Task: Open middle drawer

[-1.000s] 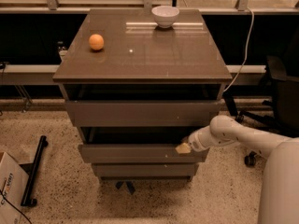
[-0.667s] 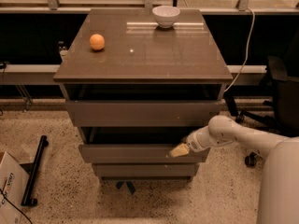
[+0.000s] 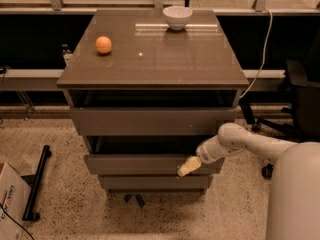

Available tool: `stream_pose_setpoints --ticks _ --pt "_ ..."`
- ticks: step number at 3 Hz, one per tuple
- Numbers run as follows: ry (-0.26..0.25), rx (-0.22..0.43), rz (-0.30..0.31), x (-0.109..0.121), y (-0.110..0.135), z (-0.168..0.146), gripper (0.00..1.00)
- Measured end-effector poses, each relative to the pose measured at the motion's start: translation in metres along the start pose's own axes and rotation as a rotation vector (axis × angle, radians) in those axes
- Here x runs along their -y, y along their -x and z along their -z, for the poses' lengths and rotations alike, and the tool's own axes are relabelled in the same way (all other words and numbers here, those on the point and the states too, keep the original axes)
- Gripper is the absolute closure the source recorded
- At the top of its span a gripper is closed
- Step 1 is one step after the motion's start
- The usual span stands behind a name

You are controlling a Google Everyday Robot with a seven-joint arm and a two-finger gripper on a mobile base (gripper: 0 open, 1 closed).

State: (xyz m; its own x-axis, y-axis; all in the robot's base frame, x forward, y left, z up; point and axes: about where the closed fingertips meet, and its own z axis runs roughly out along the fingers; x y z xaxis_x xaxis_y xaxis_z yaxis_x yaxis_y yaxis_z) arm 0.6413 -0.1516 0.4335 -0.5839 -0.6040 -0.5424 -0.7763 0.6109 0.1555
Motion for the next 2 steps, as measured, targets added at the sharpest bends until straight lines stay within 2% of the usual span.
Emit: stream_pose_setpoints --ticks 1,2 --pt "0.018 -0.03 0.03 -0.0036 -0.0088 -0.006 0.18" --pt "0.045 -0.068 0.069 -0.0122 -0.0162 -0.0075 0.41"
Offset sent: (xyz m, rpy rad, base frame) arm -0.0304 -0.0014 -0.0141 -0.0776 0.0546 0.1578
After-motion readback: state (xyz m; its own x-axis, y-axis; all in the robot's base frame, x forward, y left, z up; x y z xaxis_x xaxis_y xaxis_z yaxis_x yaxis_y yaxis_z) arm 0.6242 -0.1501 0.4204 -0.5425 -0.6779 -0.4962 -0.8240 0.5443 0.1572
